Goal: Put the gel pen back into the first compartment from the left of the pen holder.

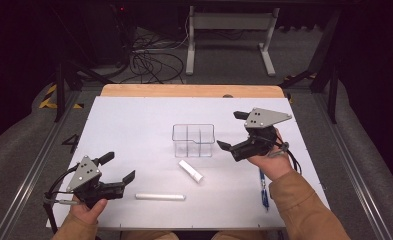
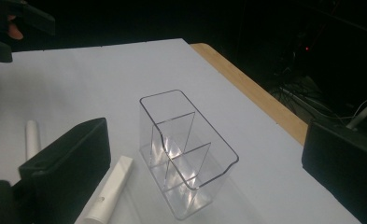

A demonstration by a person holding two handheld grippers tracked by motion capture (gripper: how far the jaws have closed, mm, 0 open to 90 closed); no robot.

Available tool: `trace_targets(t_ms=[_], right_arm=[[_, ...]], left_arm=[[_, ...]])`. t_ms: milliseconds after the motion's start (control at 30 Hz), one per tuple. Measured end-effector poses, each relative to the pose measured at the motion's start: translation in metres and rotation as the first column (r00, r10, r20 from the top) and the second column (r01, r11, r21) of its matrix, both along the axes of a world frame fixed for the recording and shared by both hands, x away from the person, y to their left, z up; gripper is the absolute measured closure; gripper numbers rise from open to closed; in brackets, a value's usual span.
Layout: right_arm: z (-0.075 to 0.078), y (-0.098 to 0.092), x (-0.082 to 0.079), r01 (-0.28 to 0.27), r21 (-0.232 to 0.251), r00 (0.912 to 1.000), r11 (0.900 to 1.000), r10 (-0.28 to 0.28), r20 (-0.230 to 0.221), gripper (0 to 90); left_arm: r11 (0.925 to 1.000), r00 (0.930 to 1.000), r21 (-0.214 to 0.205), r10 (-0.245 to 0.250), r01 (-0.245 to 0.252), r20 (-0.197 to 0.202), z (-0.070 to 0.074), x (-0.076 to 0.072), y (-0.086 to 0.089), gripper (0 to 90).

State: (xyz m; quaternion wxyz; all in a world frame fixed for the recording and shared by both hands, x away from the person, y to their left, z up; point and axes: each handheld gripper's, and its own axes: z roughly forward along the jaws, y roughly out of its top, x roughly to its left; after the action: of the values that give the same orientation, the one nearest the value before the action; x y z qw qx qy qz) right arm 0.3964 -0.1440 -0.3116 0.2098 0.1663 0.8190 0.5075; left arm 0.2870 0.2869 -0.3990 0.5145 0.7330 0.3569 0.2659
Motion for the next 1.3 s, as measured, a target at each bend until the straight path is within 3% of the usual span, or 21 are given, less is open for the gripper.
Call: trace_targets(t_ms=[300,333,433,500,667,767,800,867,933,1067,1200,1300], right_arm=[[-0.004,-0.018,-0.008,0.012,0.075,0.9989,0.9971,-0.008,-0.046,2.6],[-0.005,-0.022,-0.009,0.034,0.081,0.9953,0.9961,-0.026,-0.093,3.9],[-0.005,-0.025,-0.010,0.042,0.092,0.9955,0.9949,-0.034,-0.089,4.0],[-0.006,-0.027,-0.013,0.069,0.066,0.9961,0.9954,-0.065,-0.061,4.0],[-0.010,-0.029,-0.017,0.073,0.058,0.9961,0.9956,-0.070,-0.055,5.7],[-0.013,-0.029,-0.023,0.092,0.056,0.9957,0.9942,-0.092,-0.010,6.6],[-0.014,-0.029,-0.027,0.109,0.028,0.9941,0.9937,-0.109,0.000,11.4],[-0.013,-0.029,-0.027,0.109,0.011,0.9937,0.9940,-0.109,-0.025,13.7],[-0.014,-0.031,-0.026,0.107,-0.018,0.9908,0.9941,-0.108,-0.081,14.9],[-0.015,-0.033,-0.028,0.156,-0.058,0.9860,0.9861,-0.159,-0.052,10.8],[-0.016,-0.037,-0.029,0.147,-0.046,0.9807,0.9881,-0.151,-0.124,3.8],[-0.019,-0.038,-0.029,0.139,-0.047,0.9794,0.9892,-0.144,-0.141,0.0]], left_arm=[[1.0000,1.0000,-0.004,0.004,-0.004,0.004,0.001,-0.001,0.000,10.9],[1.0000,1.0000,-0.004,0.005,-0.005,0.003,0.000,-0.001,0.000,10.9],[1.0000,1.0000,-0.003,0.005,-0.005,0.000,0.000,-0.001,0.000,10.9],[1.0000,1.0000,-0.004,0.003,-0.003,0.002,0.000,-0.001,0.000,10.9],[1.0000,1.0000,-0.004,0.007,-0.007,0.002,0.000,-0.002,0.000,10.9],[0.9999,0.9999,0.001,0.011,-0.011,0.000,0.000,-0.002,0.001,11.0],[0.9999,0.9999,0.003,0.013,-0.013,0.000,0.000,-0.002,0.001,11.2],[0.9999,0.9999,0.003,0.014,-0.014,0.000,0.000,-0.002,0.000,11.2],[0.9999,0.9999,0.004,0.016,-0.016,0.001,0.000,-0.002,0.000,11.2],[0.9999,0.9999,0.006,0.016,-0.016,0.000,0.000,-0.002,0.000,11.2],[0.9999,0.9999,0.005,0.015,-0.015,0.001,0.000,-0.002,0.000,11.2],[0.9999,0.9999,0.005,0.015,-0.015,0.001,0.000,-0.002,0.000,11.2]])
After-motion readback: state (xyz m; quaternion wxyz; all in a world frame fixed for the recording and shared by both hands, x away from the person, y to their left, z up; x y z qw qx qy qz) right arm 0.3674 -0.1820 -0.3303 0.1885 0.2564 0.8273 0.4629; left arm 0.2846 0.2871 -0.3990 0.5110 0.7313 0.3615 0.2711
